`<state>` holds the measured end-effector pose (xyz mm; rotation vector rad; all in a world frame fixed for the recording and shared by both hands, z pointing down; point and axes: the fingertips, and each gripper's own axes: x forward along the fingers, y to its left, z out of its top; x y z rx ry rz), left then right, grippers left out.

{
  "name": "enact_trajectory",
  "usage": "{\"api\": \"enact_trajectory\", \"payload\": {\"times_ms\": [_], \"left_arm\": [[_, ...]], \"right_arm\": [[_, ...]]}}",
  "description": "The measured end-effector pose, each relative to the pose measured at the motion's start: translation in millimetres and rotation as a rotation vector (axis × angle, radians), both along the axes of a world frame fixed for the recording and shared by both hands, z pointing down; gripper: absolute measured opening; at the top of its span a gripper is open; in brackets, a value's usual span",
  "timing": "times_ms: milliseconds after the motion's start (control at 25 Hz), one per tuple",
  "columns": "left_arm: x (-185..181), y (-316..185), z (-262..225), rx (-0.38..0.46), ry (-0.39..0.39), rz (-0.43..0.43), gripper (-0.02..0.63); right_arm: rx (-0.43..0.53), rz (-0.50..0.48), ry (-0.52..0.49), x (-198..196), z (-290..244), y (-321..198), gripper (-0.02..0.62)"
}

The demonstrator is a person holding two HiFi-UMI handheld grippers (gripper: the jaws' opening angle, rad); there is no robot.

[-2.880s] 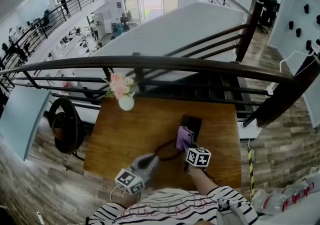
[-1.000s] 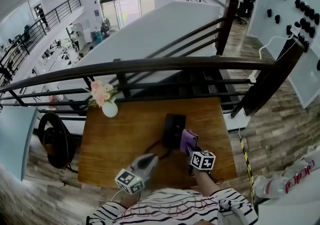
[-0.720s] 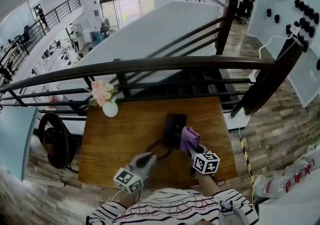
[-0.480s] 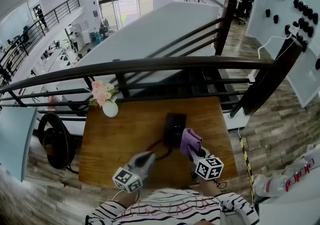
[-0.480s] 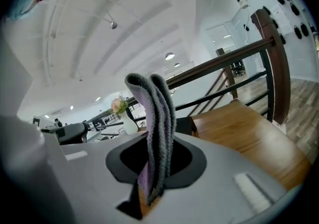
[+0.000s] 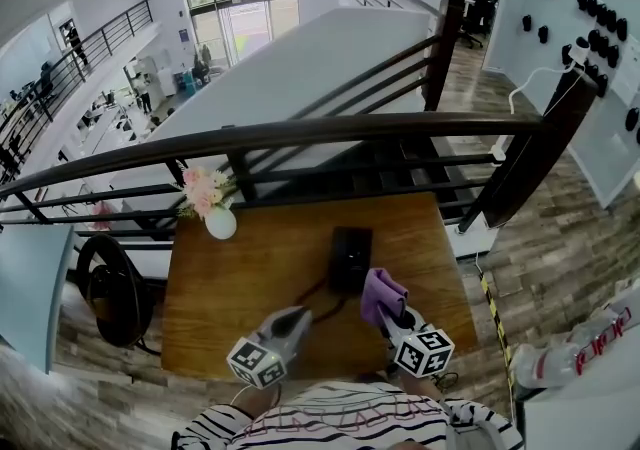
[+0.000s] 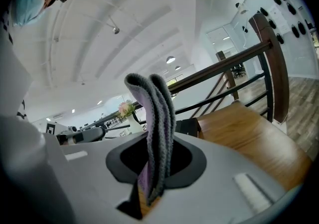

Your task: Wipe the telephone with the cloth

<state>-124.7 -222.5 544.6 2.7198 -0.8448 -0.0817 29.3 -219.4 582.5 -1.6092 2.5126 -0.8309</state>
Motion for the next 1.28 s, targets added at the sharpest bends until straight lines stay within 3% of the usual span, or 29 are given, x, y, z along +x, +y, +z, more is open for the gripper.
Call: {"api": "enact_trajectory", "payload": {"times_ms": [1280], "left_arm": [[-25.0,8.7,7.1,-0.010,0.007,-0.023,-0.002]], "right_arm": [[-0.015,-0.012,0.035,-22.3,8.5,16.0,0.058]]}}
